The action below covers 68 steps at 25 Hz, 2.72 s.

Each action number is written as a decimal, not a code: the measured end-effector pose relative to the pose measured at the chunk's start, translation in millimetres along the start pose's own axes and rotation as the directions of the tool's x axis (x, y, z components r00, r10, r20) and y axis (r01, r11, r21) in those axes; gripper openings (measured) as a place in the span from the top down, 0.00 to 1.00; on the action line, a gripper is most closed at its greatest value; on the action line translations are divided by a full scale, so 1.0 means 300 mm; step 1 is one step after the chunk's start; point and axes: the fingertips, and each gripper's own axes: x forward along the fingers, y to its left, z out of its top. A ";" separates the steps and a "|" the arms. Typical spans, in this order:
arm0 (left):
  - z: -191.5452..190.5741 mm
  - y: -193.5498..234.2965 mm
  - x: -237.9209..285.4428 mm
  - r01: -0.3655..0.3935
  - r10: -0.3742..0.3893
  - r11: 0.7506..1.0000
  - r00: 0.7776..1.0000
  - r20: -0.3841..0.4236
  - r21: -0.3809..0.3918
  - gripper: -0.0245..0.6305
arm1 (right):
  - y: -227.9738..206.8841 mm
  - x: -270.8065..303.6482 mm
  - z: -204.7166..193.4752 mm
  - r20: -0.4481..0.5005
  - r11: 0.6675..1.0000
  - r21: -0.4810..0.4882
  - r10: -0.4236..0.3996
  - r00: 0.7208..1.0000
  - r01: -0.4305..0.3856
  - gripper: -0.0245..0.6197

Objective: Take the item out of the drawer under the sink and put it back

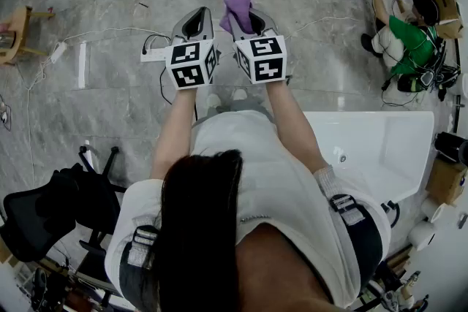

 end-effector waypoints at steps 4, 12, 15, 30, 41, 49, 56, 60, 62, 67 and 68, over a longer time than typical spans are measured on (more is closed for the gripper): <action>0.007 0.014 0.002 0.002 -0.001 1.000 1.000 0.008 -0.004 0.96 | 0.010 0.012 0.002 0.002 1.000 0.003 -0.001 1.000 0.001 0.80; 0.017 0.053 0.002 0.021 -0.021 1.000 1.000 0.012 -0.011 0.96 | 0.045 0.033 0.005 0.008 1.000 0.029 -0.006 1.000 0.006 0.80; 0.015 0.064 0.003 0.038 -0.038 0.999 0.999 0.009 -0.008 0.96 | 0.053 0.040 0.009 0.014 0.999 0.037 -0.018 1.000 0.018 0.80; 0.009 0.105 0.071 0.060 -0.060 0.998 0.998 0.008 -0.035 0.96 | 0.005 0.076 0.003 -0.013 0.997 0.023 -0.071 0.997 0.072 0.80; 0.065 0.100 0.346 0.041 -0.041 0.999 0.999 0.000 -0.029 0.96 | -0.193 0.271 0.080 0.007 0.999 0.045 -0.028 1.000 0.028 0.80; 0.187 0.087 0.640 0.000 0.000 0.999 1.000 0.001 -0.038 0.96 | -0.439 0.452 0.168 -0.013 0.999 0.048 0.003 1.000 -0.002 0.80; 0.253 0.058 0.860 -0.009 0.009 0.999 1.000 -0.021 -0.039 0.96 | -0.621 0.581 0.242 -0.023 0.998 0.059 0.018 1.000 -0.017 0.80; 0.287 0.028 0.987 -0.009 0.008 0.999 1.000 -0.026 -0.034 0.96 | -0.736 0.640 0.277 -0.020 0.998 0.065 0.021 1.000 -0.020 0.80; 0.306 0.014 1.044 -0.011 0.010 0.999 1.000 -0.027 -0.030 0.96 | -0.790 0.668 0.289 -0.023 0.998 0.068 0.019 1.000 -0.017 0.80; 0.350 -0.011 1.173 -0.009 0.008 1.000 0.999 -0.034 -0.018 0.96 | -0.907 0.739 0.325 -0.023 0.996 0.091 0.013 1.000 -0.011 0.80; 0.358 -0.015 1.193 -0.009 0.008 1.000 0.999 -0.034 -0.017 0.96 | -0.924 0.750 0.331 -0.023 0.996 0.091 0.016 1.000 -0.014 0.80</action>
